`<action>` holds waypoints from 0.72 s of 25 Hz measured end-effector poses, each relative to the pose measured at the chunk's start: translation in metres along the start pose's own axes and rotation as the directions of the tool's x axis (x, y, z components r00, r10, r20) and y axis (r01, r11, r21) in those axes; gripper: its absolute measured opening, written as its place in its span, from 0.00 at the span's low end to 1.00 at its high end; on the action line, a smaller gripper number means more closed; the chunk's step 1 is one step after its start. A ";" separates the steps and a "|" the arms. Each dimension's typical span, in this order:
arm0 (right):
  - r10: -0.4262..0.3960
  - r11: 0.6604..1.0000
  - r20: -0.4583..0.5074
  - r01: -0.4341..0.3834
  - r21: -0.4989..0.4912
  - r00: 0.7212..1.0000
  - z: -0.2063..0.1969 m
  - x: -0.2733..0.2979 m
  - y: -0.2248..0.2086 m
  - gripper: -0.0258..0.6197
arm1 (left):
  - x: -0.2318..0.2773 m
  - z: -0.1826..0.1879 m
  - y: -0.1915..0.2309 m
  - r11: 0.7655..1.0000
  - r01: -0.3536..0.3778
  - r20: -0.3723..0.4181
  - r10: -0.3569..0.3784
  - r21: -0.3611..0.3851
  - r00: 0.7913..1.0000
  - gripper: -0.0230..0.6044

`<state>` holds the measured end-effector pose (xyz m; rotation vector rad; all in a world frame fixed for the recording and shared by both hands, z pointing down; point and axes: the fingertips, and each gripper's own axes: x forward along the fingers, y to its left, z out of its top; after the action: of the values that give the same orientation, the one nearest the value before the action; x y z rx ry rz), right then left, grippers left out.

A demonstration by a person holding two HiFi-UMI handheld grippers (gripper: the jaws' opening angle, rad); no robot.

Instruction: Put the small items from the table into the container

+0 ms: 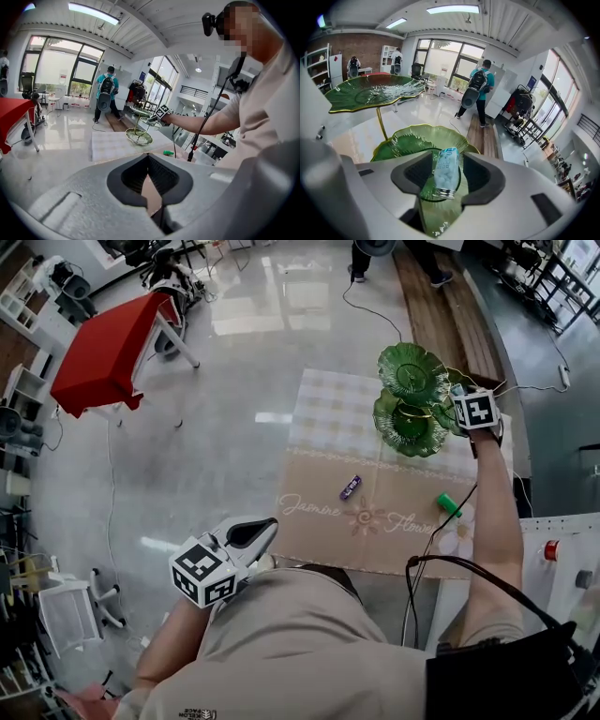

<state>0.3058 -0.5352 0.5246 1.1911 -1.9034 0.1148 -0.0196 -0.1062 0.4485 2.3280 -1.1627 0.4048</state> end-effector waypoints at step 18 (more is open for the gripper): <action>-0.055 0.988 0.149 0.032 0.151 0.987 -0.031 -0.129 0.053 0.29 | -0.020 0.000 -0.012 0.981 0.181 0.011 -0.182 0.063 0.983 0.05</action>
<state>0.3060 -0.4029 0.4717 1.3745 -2.0289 0.1473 -0.0219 -0.0871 0.4353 2.4701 -0.9468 0.3596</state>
